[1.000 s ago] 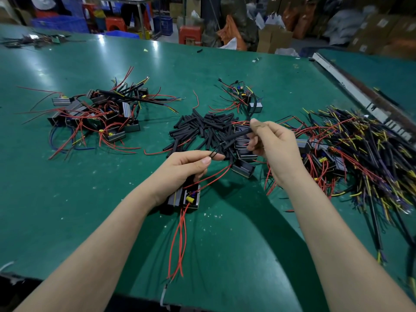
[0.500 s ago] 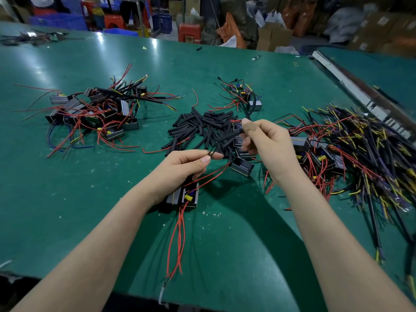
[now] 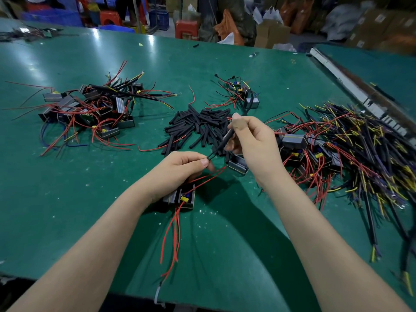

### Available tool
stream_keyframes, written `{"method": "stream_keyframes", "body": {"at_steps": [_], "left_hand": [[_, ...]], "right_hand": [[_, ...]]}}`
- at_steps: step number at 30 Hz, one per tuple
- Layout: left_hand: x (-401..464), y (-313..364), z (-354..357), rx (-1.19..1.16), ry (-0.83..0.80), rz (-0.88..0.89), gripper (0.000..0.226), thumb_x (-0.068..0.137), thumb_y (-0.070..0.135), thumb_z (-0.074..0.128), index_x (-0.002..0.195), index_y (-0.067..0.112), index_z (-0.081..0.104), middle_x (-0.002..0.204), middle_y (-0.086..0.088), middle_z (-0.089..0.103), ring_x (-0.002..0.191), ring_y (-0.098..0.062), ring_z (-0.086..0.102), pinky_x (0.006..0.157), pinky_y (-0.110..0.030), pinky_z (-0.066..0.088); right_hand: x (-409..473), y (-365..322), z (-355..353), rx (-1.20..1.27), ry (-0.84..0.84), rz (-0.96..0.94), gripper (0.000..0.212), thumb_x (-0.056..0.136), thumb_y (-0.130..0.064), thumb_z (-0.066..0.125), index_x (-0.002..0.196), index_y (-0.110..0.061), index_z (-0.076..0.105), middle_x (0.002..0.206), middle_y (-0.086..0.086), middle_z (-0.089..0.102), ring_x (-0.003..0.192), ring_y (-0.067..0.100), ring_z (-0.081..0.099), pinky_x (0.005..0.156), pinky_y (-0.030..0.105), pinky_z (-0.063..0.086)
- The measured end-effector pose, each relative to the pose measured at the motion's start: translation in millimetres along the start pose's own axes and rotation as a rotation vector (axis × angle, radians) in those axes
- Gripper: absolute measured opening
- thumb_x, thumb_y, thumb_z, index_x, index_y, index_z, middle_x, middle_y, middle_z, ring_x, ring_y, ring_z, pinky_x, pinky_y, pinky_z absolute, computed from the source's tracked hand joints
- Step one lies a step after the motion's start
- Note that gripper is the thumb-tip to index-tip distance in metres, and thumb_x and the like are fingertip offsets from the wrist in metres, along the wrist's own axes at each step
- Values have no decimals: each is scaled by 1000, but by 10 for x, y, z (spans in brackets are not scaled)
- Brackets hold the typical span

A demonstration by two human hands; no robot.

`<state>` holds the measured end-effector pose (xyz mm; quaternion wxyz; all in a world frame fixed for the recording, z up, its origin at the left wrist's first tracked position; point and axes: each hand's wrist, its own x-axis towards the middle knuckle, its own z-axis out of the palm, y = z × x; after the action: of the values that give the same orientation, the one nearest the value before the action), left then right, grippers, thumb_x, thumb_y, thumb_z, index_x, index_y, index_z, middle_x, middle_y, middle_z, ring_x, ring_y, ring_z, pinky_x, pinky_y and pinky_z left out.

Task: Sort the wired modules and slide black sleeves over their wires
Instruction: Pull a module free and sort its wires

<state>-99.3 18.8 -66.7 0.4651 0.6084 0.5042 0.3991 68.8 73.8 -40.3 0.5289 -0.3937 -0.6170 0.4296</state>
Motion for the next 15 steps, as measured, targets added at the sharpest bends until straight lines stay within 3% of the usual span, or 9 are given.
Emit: {"method": "stream_keyframes", "body": {"at_steps": [3, 6, 9, 12, 15], "left_hand": [[-4, 19, 20, 14, 46, 21, 28, 97, 19, 49, 76, 20, 68, 58, 4, 37, 56, -8, 33, 52, -17, 29], [-5, 11, 19, -8, 57, 38, 28, 99, 16, 45, 78, 16, 65, 54, 10, 38, 53, -6, 33, 51, -15, 29], [-14, 6, 16, -7, 41, 58, 28, 99, 16, 45, 79, 18, 64, 56, 9, 39, 55, -7, 34, 53, -17, 31], [-23, 9, 17, -12, 17, 74, 26, 100, 14, 44, 82, 17, 63, 57, 9, 40, 55, -6, 34, 53, -15, 32], [-22, 21, 18, -4, -9, 68, 27, 99, 12, 44, 78, 16, 61, 62, -3, 38, 58, -13, 33, 52, -16, 30]], "right_hand": [[-24, 17, -9, -32, 47, -113, 16, 95, -30, 57, 81, -24, 58, 67, -5, 58, 55, 9, 58, 62, 35, 50], [-55, 67, 38, -76, -50, -85, 11, 93, -26, 61, 84, -27, 57, 68, -11, 56, 55, 10, 60, 59, 25, 46], [-48, 117, 63, -44, -34, 54, 10, 95, -25, 59, 85, -24, 57, 68, -9, 58, 53, 7, 60, 55, 17, 44], [-21, 131, 46, 84, 10, 183, 9, 97, -25, 56, 89, -21, 59, 70, -6, 62, 49, 4, 56, 50, 15, 42], [0, 112, 27, 119, -56, 185, 8, 97, -23, 56, 92, -22, 62, 69, -9, 61, 47, 4, 52, 52, 17, 41]]}}
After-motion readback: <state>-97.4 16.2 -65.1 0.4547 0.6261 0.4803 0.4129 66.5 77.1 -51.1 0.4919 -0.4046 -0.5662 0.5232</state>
